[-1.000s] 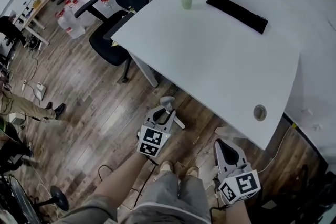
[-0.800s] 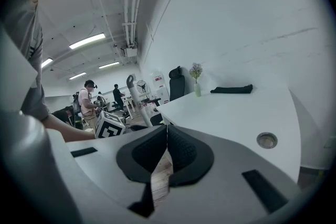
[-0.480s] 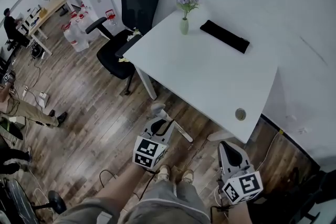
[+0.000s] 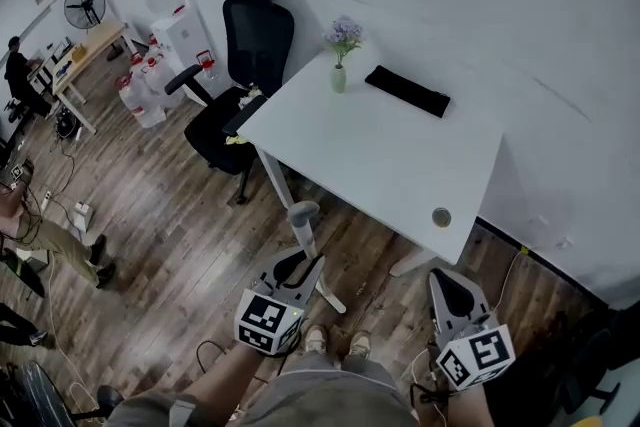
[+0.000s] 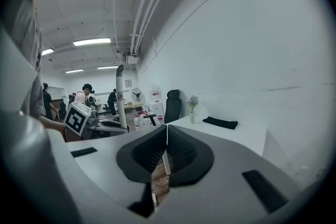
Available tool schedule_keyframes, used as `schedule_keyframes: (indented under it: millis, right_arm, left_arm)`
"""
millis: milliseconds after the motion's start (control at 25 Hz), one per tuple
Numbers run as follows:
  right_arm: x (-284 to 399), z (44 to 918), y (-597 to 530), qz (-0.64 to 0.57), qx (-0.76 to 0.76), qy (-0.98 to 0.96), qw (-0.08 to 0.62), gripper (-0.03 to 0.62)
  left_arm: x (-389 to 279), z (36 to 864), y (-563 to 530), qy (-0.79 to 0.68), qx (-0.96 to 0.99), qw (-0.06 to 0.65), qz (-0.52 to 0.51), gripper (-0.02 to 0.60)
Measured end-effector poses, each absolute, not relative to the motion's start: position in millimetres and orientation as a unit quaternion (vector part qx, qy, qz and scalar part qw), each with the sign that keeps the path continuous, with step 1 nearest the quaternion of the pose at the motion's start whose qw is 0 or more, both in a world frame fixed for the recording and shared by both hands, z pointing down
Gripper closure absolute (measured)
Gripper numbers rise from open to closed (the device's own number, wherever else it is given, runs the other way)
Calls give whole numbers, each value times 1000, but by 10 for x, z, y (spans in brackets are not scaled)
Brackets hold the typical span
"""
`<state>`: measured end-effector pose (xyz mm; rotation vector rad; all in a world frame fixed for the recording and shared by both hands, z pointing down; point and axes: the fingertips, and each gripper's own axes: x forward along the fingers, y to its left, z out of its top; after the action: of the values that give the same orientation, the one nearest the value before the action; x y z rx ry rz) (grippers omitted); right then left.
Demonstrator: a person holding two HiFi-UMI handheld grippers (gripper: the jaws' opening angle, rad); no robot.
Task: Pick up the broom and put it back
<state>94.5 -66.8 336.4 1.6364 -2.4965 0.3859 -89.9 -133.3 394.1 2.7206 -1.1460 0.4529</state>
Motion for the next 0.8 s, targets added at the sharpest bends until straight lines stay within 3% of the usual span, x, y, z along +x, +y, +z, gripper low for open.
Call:
schedule_keyframes:
  millis: [320, 800]
  right_arm:
    - [694, 3315, -418, 130, 526, -838, 66, 563]
    - [943, 3533, -210, 158, 562, -810, 61, 563]
  left_arm:
    - [-1015, 3748, -841, -370, 914, 59, 154, 489]
    - [-686, 3942, -717, -351, 920, 79, 157, 489]
